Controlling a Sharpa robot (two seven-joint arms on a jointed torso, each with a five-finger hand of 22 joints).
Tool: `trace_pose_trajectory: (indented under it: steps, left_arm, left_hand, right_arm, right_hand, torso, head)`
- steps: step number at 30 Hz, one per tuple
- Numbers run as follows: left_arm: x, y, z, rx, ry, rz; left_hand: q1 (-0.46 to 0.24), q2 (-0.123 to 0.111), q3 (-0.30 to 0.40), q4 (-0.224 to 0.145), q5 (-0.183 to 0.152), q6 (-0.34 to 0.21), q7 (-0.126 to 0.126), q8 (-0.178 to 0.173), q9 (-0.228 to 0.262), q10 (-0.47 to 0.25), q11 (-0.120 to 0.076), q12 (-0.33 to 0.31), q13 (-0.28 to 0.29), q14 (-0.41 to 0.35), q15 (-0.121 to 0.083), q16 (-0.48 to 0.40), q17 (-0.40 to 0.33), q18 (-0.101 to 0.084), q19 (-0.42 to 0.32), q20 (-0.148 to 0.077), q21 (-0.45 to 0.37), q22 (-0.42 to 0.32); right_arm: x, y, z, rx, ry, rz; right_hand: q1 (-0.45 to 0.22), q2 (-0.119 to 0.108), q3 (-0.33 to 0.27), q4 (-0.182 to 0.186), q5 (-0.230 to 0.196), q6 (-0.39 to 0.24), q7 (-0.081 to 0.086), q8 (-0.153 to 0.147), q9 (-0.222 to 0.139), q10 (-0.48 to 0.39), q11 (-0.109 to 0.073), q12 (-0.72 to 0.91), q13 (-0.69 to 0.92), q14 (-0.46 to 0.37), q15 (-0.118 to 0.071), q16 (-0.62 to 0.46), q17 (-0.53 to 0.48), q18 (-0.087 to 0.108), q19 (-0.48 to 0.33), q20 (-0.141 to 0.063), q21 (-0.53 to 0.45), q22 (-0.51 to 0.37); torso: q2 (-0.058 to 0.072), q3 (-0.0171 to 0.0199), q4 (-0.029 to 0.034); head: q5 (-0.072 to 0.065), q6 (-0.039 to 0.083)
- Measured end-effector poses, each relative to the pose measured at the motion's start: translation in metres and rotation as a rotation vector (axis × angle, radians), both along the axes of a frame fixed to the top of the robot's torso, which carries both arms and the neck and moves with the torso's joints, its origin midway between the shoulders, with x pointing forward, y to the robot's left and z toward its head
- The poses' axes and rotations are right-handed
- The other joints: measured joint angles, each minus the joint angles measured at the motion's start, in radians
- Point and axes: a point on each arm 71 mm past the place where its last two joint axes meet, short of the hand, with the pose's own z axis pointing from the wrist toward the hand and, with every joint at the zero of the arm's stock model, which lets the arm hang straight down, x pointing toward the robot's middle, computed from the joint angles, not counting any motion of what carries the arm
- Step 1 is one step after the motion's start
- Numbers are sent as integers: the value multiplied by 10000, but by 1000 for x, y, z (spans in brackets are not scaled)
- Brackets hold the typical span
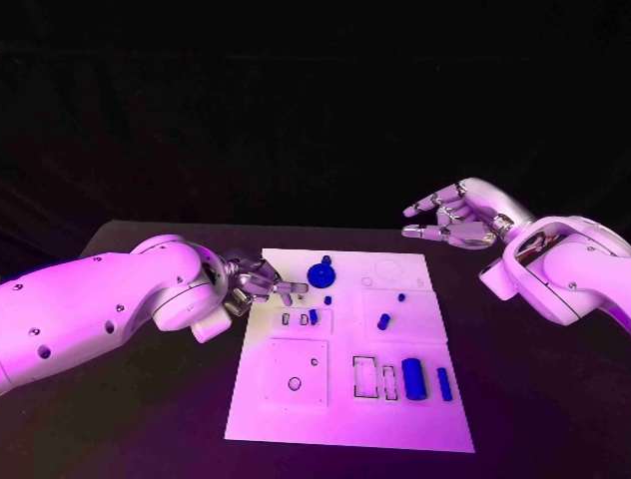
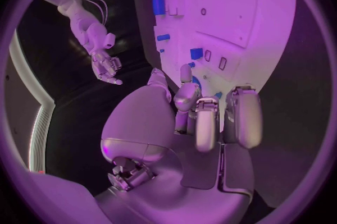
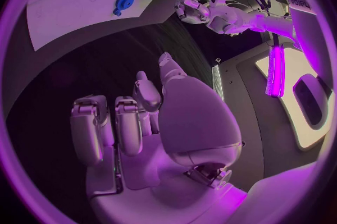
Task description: Assemble the parts on the task board
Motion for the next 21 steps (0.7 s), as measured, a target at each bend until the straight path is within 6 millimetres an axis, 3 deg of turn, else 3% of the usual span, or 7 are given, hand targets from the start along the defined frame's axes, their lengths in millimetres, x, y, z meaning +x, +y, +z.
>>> trace_pose_trajectory:
  steps: [8,21]
  left_arm:
    - [19,-24,1,1808,-330,-466]
    - [34,-48,-6,2995,-200,-953]
  left_hand:
    - [179,179,-27,-28,49,-179,-7,403,424,0,0,99,131,0,0,0,-1,1,35,-35,69,59]
    - [150,281,-317,14,203,-438,-103,1040,1129,60,-58,192,267,0,-70,0,-3,1,35,-35,145,58]
  right_arm:
    - [3,-4,-1,21,75,-158]
    - [5,-6,-2,0,112,-248]
  right_hand:
    - [0,0,-29,29,76,0,0,0,0,0,0,0,-28,0,0,0,-1,0,0,0,-37,4]
    - [168,15,-112,26,425,1,0,0,0,-35,-36,-49,-111,0,0,-39,-2,0,0,0,-35,7]
  torso:
    - [-58,58,0]
    - [-21,45,-10]
  head:
    - [86,-72]
    - [146,-123]
